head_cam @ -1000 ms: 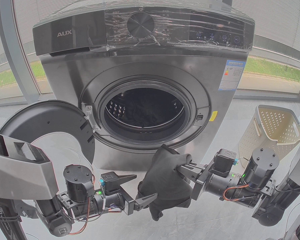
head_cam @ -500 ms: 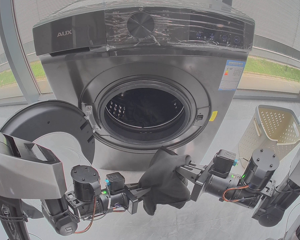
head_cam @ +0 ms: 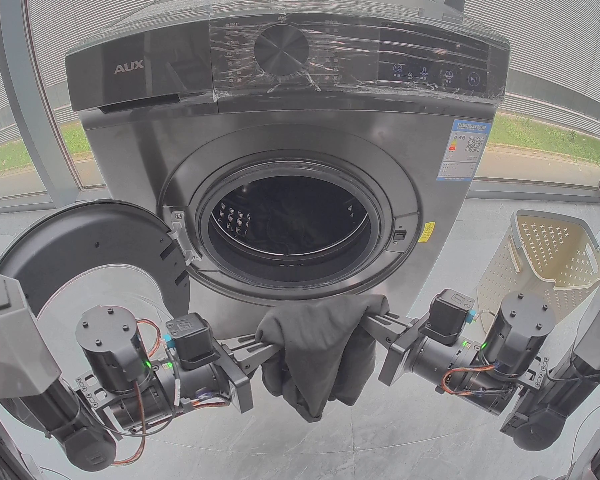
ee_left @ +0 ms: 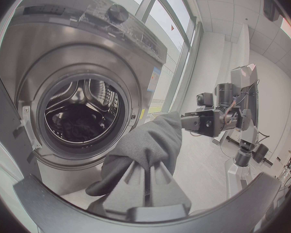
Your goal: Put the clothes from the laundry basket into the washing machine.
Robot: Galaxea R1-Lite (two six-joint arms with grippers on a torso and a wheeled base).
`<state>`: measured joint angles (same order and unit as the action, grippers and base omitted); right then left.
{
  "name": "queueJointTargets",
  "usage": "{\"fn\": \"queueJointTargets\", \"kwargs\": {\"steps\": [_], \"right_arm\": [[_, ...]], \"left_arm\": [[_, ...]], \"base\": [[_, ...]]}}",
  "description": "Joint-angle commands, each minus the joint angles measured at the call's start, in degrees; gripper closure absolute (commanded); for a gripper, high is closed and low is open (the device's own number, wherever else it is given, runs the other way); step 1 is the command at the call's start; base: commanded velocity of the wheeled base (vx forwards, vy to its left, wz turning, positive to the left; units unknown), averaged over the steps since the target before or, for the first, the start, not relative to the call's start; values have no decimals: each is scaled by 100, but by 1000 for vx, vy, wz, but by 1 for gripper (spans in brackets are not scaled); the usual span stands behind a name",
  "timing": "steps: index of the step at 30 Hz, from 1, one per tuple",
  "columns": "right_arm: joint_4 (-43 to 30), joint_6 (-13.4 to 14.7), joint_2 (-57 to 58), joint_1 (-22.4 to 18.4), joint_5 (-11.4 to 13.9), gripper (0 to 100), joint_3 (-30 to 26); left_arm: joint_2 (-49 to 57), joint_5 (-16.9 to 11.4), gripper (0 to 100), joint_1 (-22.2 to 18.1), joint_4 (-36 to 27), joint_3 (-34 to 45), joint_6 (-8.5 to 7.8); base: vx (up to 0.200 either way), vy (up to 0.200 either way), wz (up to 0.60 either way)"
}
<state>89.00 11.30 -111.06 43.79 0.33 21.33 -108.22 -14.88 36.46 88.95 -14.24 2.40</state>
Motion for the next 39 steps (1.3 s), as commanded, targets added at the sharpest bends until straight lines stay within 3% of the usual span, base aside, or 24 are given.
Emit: {"fn": "queueJointTargets", "kwargs": {"steps": [1,7,15,19,27,28,30,39], "right_arm": [[47,21,-21,-19,-50,0,64],[38,56,-180,-160,-358,0,-15],[38,48,-522,-274,-349,0,-455],[38,39,-549,-186,-341,0,-481],[38,-5,-557,68,-288,0,-463],[38,-14,-566,244,-279,0,-455],[38,-14,-637,376,-279,0,-393],[47,-5,-927,561,-288,0,-42]], "left_arm": [[459,-6,100,36,-1,97,6],[512,-6,100,28,8,18,94],[784,47,100,28,-1,-299,349],[767,346,100,28,-1,-431,358],[767,522,100,28,-10,-448,375],[723,777,100,28,-10,-457,366],[723,900,100,28,-10,-466,366],[767,1084,100,-34,-1,-466,358]], "base": [[0,0,0],[0,0,0],[0,0,0],[0,0,0],[0,0,0],[0,0,0],[0,0,0],[0,0,0]]}}
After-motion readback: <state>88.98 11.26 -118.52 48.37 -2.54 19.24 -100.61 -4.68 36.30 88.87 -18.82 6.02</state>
